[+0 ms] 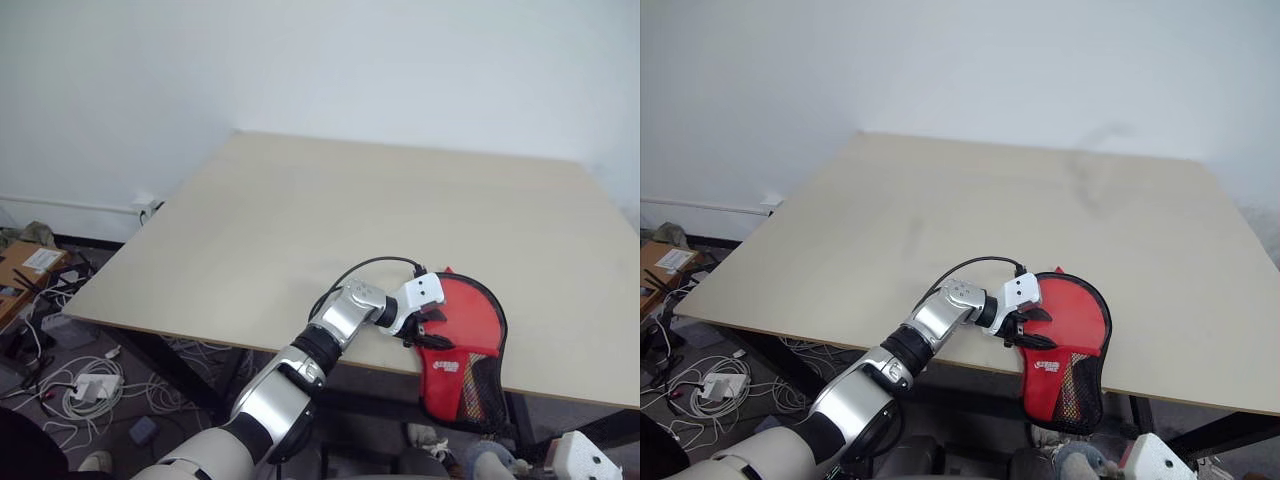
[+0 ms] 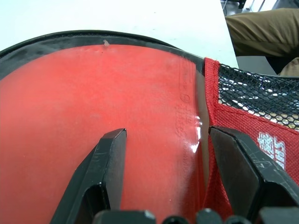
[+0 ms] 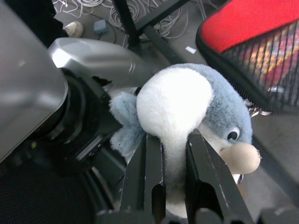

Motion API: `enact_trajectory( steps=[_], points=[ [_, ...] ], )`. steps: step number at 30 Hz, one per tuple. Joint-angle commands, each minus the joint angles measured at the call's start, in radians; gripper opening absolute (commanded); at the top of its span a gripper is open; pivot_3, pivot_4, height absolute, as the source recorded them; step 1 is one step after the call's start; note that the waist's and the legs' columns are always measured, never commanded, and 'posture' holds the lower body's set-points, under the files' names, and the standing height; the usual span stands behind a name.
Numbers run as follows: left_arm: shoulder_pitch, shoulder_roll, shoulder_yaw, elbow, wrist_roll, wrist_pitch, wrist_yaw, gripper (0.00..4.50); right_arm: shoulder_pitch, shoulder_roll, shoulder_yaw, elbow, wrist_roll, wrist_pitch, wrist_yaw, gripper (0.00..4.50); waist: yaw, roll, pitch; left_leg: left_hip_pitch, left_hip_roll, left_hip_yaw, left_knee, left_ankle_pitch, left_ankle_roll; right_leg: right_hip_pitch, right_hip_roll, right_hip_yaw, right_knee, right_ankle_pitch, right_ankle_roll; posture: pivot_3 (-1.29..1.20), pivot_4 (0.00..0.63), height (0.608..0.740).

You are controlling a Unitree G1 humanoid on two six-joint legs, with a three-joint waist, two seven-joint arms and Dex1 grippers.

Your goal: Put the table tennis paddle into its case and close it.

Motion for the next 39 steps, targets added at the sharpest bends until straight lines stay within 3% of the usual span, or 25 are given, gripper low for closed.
enact_trajectory(
  steps=[1, 2, 3, 14, 19, 25, 29, 35, 39],
  points=[
    [0.016, -0.005, -0.05, 0.079, 0.041, 0.028, -0.012, 2.94, -0.056, -0.006, -0.003, -0.033, 0.047, 0.123, -0.052, 0.09, 0.0, 0.0, 0.0, 0.0, 0.0, 0.0, 0.0, 0.0, 0.0, 0.0, 0.0, 0.0, 0.0, 0.0, 0.0, 0.0, 0.0, 0.74],
    [0.015, -0.004, -0.049, 0.08, 0.041, 0.026, -0.01, 2.94, -0.062, -0.001, -0.021, -0.036, 0.075, 0.14, -0.046, 0.09, 0.001, 0.0, 0.0, 0.0, 0.0, 0.0, 0.0, 0.0, 0.0, 0.0, 0.0, 0.0, 0.0, 0.0, 0.0, 0.0, 0.0, 0.74],
    [0.013, -0.003, -0.047, 0.082, 0.041, 0.024, -0.009, 2.94, -0.069, -0.001, -0.033, -0.04, 0.086, 0.147, -0.041, 0.83, 0.002, 0.0, 0.0, 0.0, 0.0, 0.0, 0.0, 0.0, 0.0, 0.0, 0.0, 0.0, 0.0, 0.0, 0.0, 0.0, 0.0, 0.74],
    [-0.008, -0.012, -0.005, 0.113, 0.014, 0.001, 0.017, 2.94, -0.15, -0.012, -0.213, -0.049, 0.246, 0.178, -0.048, 4.46, 0.002, 0.0, 0.0, 0.0, 0.0, 0.001, 0.001, 0.0, 0.0, 0.0, 0.0, 0.0, 0.0, 0.0, 0.0, 0.0, 0.0, 0.74],
    [-0.017, -0.01, 0.031, 0.111, -0.019, -0.024, 0.012, 2.94, -0.289, 0.033, -0.332, -0.021, 0.384, 0.209, -0.155, 4.46, -0.002, 0.0, 0.0, 0.0, 0.0, 0.001, 0.001, 0.0, 0.0, 0.0, 0.0, 0.0, 0.0, 0.0, 0.0, 0.0, 0.0, 0.74],
    [-0.074, 0.021, 0.122, 0.101, -0.1, -0.014, -0.043, 2.94, -0.67, 0.093, -0.303, 0.075, 0.515, 0.243, -0.464, 4.46, -0.002, 0.002, 0.001, 0.0, 0.0, 0.002, 0.001, 0.0, 0.0, -0.002, 0.0, 0.0, 0.001, 0.001, -0.001, 0.0, 0.0, 0.74],
    [-0.128, 0.089, 0.185, 0.094, -0.151, -0.003, -0.119, 2.94, -0.831, 0.168, -0.187, 0.095, 0.482, 0.208, -0.58, 4.46, -0.003, 0.006, 0.004, -0.002, -0.001, 0.001, -0.001, 0.001, 0.001, -0.004, 0.002, 0.0, 0.002, 0.001, -0.001, 0.0, 0.0, 0.74],
    [-0.191, 0.272, 0.266, 0.106, -0.188, 0.033, -0.203, 2.94, -0.979, 0.227, 0.07, 0.175, 0.379, 0.16, -0.608, 4.46, -0.008, 0.009, 0.006, -0.003, -0.001, 0.005, -0.003, 0.004, 0.007, -0.005, 0.003, 0.005, 0.002, 0.003, 0.002, 0.0, 0.0, 0.74],
    [-0.139, 0.408, 0.291, 0.091, -0.163, 0.044, -0.161, 2.94, -1.093, 0.25, 0.201, 0.279, 0.306, 0.117, -0.588, 4.46, -0.008, 0.008, 0.007, -0.001, -0.001, 0.005, -0.002, 0.005, 0.007, -0.005, 0.003, 0.005, 0.003, 0.003, 0.002, 0.0, 0.0, 0.74]
  ],
)
